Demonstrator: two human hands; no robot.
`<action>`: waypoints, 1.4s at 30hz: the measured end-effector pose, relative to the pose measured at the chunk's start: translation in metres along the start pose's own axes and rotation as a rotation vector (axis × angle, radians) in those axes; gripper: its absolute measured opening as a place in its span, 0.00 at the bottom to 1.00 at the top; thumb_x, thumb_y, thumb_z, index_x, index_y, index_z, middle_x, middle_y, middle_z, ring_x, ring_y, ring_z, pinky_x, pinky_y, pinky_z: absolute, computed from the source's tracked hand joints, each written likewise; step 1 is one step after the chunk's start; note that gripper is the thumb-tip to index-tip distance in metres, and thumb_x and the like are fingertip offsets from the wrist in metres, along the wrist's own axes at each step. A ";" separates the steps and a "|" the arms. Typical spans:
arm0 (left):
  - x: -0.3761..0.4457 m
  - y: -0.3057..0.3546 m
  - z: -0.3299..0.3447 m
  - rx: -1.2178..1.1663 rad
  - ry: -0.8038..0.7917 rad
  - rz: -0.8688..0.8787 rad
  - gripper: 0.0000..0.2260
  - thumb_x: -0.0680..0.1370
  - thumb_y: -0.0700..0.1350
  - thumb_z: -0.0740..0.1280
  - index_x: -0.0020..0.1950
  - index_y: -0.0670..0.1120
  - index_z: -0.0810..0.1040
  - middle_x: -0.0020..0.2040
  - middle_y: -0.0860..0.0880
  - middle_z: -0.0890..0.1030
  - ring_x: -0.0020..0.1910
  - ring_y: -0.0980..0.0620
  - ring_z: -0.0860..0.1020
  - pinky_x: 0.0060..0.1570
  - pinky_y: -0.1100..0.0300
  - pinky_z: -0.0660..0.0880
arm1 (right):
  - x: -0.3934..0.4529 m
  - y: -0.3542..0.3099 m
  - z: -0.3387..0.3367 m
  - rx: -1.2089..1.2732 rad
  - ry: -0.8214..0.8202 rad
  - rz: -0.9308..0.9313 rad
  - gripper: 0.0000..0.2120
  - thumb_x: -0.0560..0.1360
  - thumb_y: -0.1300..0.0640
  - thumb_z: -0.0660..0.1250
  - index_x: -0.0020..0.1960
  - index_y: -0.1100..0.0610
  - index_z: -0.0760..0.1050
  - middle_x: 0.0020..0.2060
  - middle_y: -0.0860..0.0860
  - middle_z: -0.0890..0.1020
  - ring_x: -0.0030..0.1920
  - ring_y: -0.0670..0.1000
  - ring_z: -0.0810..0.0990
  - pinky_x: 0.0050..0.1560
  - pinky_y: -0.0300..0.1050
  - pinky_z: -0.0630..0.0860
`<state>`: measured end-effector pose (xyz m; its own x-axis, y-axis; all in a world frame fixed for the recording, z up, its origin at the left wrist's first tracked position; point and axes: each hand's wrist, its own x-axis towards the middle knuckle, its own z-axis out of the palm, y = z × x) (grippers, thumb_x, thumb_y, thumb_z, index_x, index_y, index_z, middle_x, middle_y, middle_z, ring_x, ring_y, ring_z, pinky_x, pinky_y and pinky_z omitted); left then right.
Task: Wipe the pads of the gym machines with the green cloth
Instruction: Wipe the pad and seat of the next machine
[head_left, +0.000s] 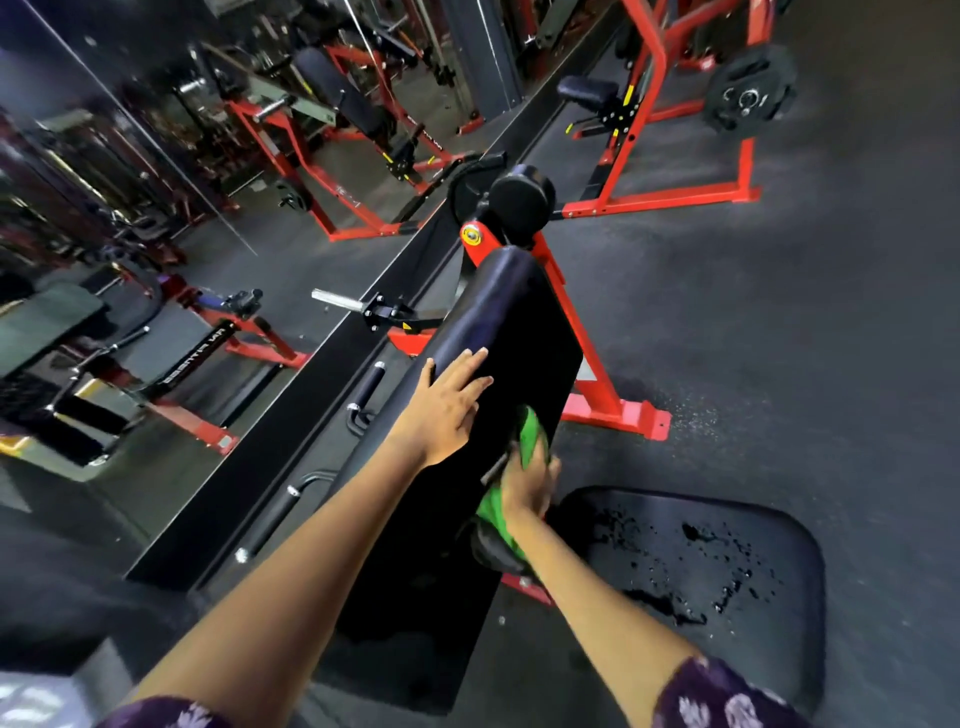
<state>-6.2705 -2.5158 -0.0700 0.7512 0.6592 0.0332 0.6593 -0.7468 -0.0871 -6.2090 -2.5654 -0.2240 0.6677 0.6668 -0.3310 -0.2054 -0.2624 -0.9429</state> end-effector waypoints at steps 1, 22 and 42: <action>-0.011 -0.002 0.001 0.000 0.013 0.000 0.22 0.75 0.41 0.56 0.69 0.42 0.71 0.77 0.45 0.57 0.76 0.45 0.55 0.70 0.38 0.51 | -0.003 -0.009 0.003 -0.008 0.008 0.018 0.24 0.79 0.52 0.62 0.73 0.51 0.64 0.67 0.60 0.67 0.65 0.61 0.71 0.65 0.50 0.66; -0.091 0.008 0.002 0.004 0.221 -0.246 0.21 0.76 0.43 0.54 0.68 0.38 0.71 0.72 0.40 0.66 0.72 0.41 0.64 0.68 0.45 0.60 | -0.191 0.075 -0.003 -0.079 -0.083 -0.630 0.24 0.79 0.40 0.55 0.70 0.51 0.67 0.63 0.60 0.71 0.64 0.53 0.68 0.64 0.43 0.65; -0.139 0.138 0.063 -1.753 0.184 -0.824 0.15 0.80 0.48 0.62 0.62 0.40 0.76 0.55 0.40 0.81 0.50 0.46 0.80 0.56 0.52 0.75 | -0.109 -0.015 -0.118 -0.511 -0.454 -0.468 0.36 0.71 0.63 0.67 0.74 0.45 0.60 0.73 0.53 0.56 0.71 0.56 0.56 0.73 0.46 0.54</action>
<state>-6.2859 -2.7045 -0.1494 0.2075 0.9086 -0.3624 0.0043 0.3696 0.9292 -6.1944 -2.7167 -0.1692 0.2275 0.9738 0.0047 0.4454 -0.0997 -0.8898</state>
